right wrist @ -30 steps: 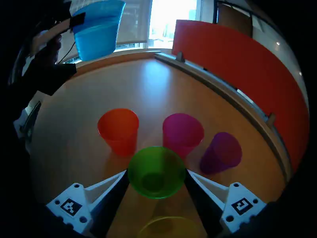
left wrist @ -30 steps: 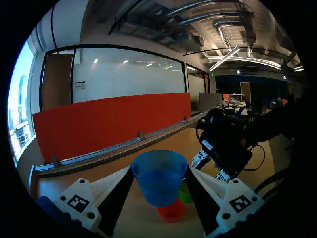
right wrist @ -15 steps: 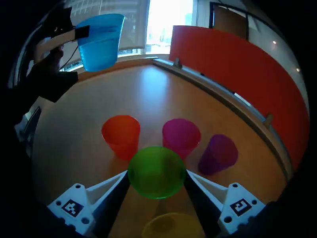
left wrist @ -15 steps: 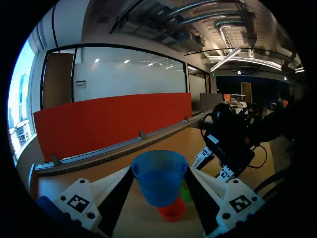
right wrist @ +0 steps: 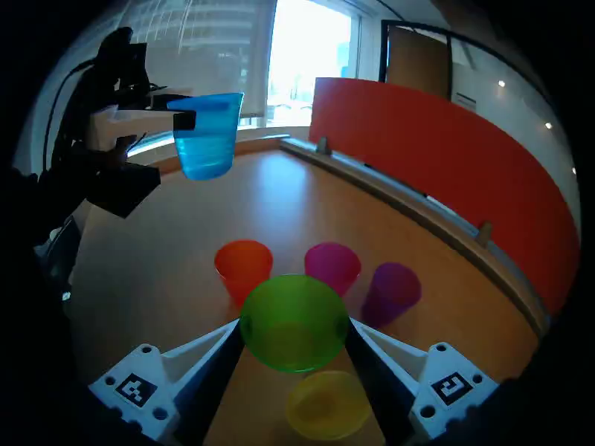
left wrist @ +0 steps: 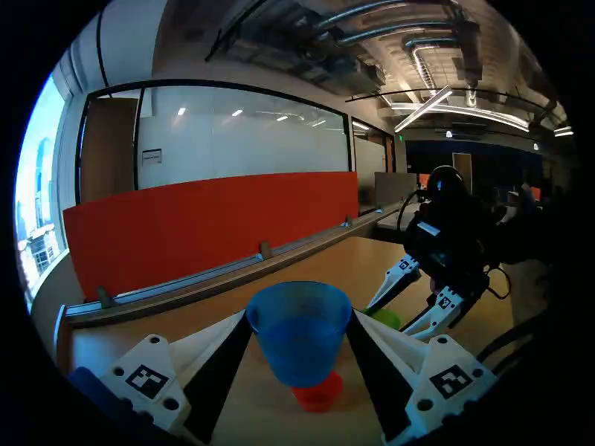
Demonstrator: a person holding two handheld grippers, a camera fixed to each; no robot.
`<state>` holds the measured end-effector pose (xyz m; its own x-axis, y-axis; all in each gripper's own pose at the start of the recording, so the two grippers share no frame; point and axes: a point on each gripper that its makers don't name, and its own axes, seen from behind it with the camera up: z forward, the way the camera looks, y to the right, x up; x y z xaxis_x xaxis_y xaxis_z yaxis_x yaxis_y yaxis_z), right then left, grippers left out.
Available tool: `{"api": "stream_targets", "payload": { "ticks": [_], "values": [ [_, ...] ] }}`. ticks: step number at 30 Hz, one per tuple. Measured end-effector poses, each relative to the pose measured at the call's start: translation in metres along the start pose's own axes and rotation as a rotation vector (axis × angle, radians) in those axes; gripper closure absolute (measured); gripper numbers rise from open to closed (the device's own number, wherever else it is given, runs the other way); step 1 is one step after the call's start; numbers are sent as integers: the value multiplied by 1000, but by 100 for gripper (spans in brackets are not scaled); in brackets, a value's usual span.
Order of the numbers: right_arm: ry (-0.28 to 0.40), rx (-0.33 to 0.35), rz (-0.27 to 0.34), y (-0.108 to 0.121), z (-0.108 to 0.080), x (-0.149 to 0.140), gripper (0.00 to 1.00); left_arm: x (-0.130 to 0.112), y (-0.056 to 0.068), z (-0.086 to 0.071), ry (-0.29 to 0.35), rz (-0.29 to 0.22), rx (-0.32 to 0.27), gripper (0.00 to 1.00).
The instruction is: Pour water
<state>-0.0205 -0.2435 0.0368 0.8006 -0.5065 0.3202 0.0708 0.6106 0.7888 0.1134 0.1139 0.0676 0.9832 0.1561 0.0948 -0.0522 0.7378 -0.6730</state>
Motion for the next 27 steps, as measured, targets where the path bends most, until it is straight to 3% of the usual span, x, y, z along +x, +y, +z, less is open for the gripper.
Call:
{"api": "stream_targets", "payload": {
  "ticks": [14,27],
  "values": [
    [113,-35,-7,-9,-42,21,7,5,13,-8,6,2,1,14],
    [206,-37,-18,-19,-63,39,7,11,21,-10,17,2,-1,14]
  ]
}}
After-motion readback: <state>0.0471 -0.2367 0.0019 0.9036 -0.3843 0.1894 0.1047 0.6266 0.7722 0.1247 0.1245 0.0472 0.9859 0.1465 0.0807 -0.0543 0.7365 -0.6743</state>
